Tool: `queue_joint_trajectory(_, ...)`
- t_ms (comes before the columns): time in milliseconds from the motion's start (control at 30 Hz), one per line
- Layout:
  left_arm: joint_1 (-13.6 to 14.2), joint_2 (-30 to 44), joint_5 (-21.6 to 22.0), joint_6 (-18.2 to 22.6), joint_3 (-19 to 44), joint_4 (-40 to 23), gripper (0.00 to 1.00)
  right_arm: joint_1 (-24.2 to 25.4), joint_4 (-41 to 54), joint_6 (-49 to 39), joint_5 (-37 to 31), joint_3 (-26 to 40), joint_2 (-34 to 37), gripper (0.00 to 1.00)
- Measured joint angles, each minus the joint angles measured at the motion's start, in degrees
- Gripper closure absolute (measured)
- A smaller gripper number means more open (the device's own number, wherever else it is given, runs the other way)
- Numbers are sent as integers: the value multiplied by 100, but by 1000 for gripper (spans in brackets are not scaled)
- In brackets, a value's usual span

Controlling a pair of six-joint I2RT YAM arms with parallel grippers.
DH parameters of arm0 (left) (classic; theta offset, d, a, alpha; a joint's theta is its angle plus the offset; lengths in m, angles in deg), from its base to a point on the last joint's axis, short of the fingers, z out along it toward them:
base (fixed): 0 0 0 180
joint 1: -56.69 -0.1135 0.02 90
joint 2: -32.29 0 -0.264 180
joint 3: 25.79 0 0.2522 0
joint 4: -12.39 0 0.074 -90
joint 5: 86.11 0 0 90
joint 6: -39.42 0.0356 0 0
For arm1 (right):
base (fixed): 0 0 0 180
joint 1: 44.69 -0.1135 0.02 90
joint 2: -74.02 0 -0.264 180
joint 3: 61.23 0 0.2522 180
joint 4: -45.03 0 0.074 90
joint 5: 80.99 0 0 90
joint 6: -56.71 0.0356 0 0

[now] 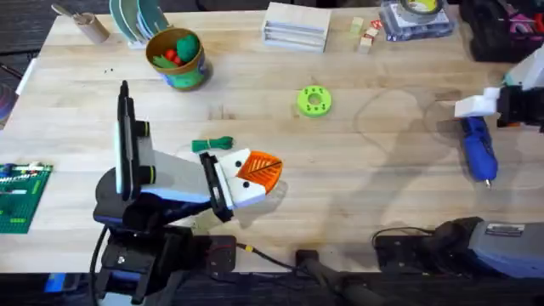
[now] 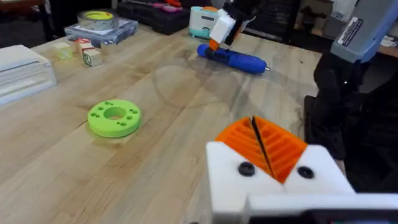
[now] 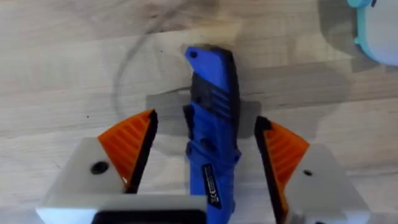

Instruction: Pick up the gripper from the table and insert it into the empty holder that is missing its gripper. Then pick up a screw, insert it into the mounting hole, and use the screwdriver to tighten it. Finally, clean up the table by picking up the vegetable and placing it into the bucket.

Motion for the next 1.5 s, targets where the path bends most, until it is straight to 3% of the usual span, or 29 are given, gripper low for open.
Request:
queue_joint_trajectory(400,0,0,-48,2,2,-15,984,0,-197,-2,4,0,490,19)
queue_joint_trajectory(900,0,1,-59,2,2,-15,984,0,-92,-22,-46,0,543,66)
queue_joint_trajectory(1500,0,0,-59,2,2,-15,984,-2,-223,-85,-186,0,675,317)
